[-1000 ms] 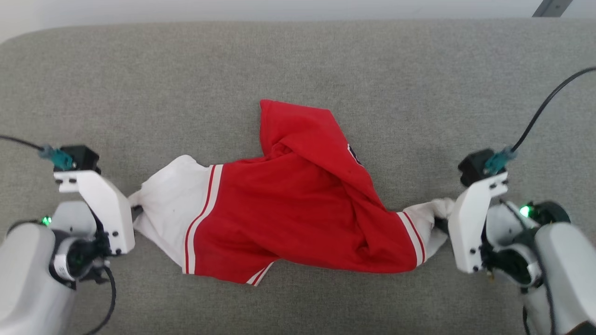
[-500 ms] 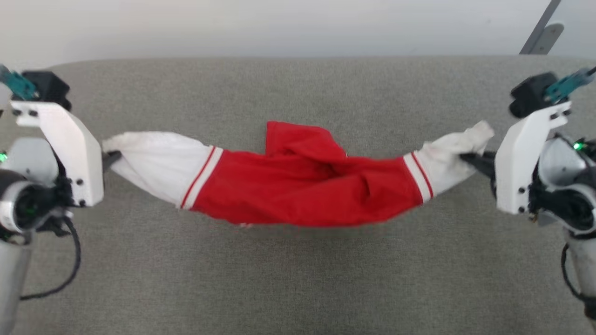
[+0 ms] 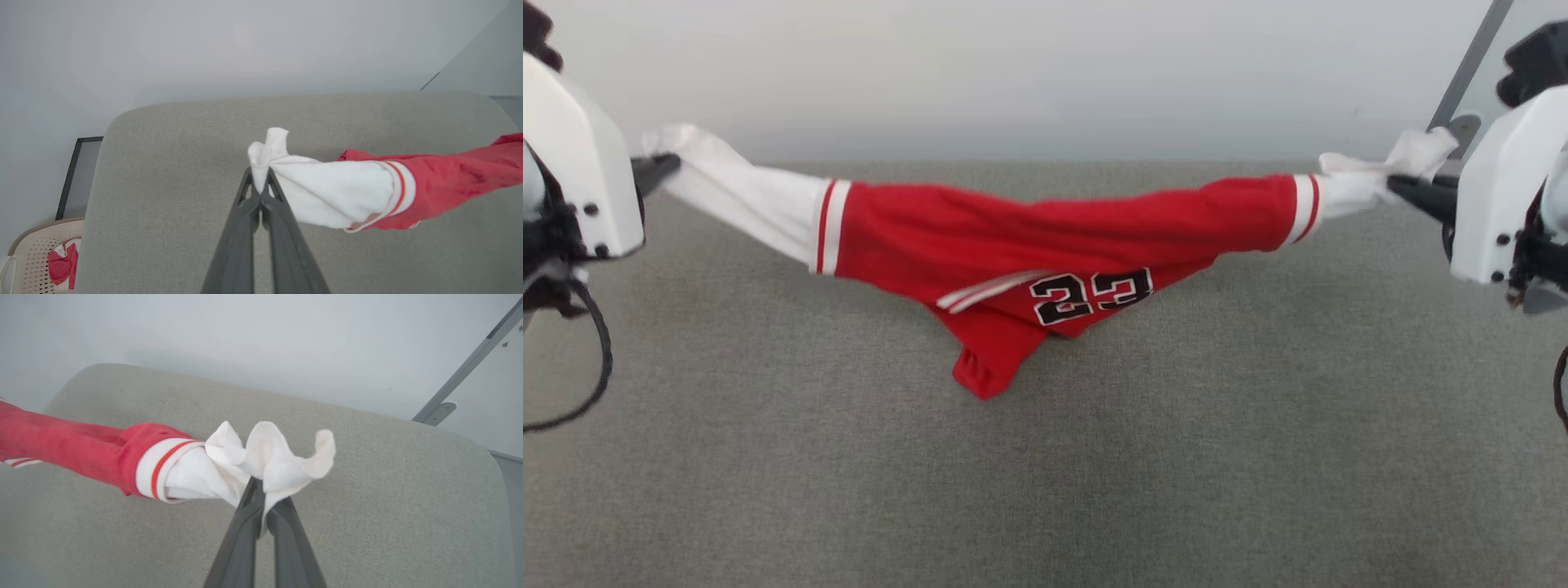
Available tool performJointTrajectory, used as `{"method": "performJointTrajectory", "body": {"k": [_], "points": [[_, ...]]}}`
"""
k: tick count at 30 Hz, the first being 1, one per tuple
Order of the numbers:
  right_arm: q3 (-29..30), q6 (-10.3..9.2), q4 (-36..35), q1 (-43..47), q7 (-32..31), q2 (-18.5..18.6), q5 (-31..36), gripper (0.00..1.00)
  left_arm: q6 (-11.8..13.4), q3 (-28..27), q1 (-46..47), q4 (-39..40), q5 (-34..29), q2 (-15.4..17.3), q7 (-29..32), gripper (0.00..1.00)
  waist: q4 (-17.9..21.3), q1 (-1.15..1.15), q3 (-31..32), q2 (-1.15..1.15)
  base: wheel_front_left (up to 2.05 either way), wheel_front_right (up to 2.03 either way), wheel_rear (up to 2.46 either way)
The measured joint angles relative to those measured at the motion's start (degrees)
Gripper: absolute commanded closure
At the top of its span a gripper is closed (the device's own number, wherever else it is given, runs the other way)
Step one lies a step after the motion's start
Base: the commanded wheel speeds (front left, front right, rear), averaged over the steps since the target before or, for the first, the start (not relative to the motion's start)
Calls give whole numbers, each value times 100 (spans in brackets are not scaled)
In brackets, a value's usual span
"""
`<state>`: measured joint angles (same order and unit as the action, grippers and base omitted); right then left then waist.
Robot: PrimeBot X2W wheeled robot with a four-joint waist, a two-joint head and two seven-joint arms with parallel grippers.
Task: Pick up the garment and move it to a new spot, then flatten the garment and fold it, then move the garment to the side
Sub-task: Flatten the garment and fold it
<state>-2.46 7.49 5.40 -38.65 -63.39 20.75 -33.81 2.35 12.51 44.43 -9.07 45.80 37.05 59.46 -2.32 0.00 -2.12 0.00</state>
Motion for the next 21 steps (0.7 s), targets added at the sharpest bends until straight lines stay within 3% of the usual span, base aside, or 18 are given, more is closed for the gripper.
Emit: {"method": "performJointTrajectory", "body": {"k": [13,21], "points": [[250,0,-147,-632,60,-189,-89,100,-268,63,1122,-399,-58,-170,-227,100,-35,0,235,0,0,0,0],[185,0,-99,-1128,523,-176,-15,100,-544,145,1856,-861,-224,-249,-590,100,-7,0,185,0,0,0,0]]}}
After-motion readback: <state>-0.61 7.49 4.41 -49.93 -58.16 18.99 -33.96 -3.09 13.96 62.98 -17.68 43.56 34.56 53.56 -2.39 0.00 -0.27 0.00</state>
